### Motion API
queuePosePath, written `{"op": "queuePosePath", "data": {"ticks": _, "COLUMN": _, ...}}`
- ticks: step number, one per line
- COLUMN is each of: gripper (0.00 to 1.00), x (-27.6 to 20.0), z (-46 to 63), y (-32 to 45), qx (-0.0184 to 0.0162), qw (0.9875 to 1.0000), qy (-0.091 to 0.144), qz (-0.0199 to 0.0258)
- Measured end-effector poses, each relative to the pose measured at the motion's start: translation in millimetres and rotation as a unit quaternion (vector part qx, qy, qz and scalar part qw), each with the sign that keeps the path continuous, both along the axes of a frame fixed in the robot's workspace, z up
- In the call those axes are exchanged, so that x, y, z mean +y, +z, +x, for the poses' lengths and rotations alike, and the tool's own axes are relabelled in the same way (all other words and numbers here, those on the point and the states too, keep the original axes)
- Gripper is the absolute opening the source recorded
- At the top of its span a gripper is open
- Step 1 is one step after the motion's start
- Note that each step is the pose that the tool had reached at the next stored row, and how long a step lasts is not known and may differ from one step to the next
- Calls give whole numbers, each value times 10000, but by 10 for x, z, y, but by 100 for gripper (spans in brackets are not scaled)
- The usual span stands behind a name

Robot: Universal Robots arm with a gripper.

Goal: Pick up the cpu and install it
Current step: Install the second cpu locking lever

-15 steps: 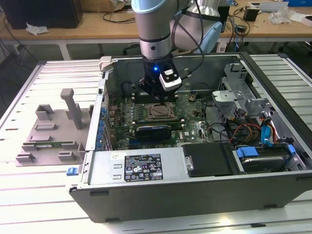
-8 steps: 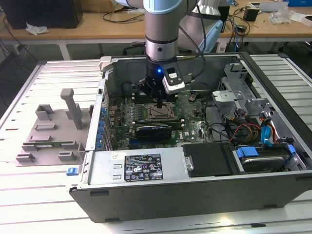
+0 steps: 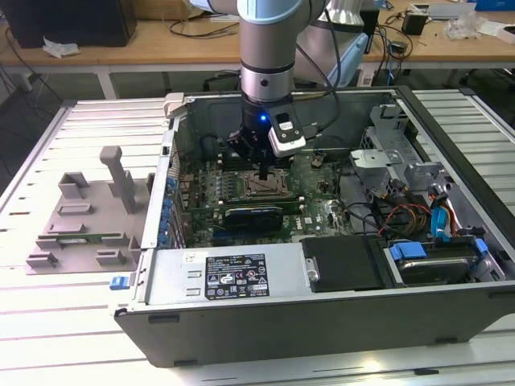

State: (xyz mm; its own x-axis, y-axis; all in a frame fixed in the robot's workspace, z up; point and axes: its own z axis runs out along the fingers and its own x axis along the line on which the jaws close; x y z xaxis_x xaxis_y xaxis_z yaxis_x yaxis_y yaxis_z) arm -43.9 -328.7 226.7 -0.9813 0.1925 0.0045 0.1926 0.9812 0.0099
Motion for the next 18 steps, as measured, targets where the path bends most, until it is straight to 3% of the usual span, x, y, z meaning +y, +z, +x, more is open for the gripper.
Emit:
{"op": "queuePosePath", "data": {"ticks": 8, "gripper": 11, "x": 1, "z": 0, "y": 18, "qx": -1, "qw": 10000, "qy": 0, "qz": -6}}
{"op": "queuePosePath", "data": {"ticks": 11, "gripper": 11, "x": 0, "z": 0, "y": 99, "qx": 0, "qw": 10000, "qy": 0, "qz": -7}}
{"op": "queuePosePath", "data": {"ticks": 15, "gripper": 11, "x": 0, "z": 0, "y": 264, "qx": 0, "qw": 10000, "qy": 0, "qz": -7}}
{"op": "queuePosePath", "data": {"ticks": 18, "gripper": 11, "x": 0, "z": 0, "y": 287, "qx": 0, "qw": 10000, "qy": 7, "qz": -7}}
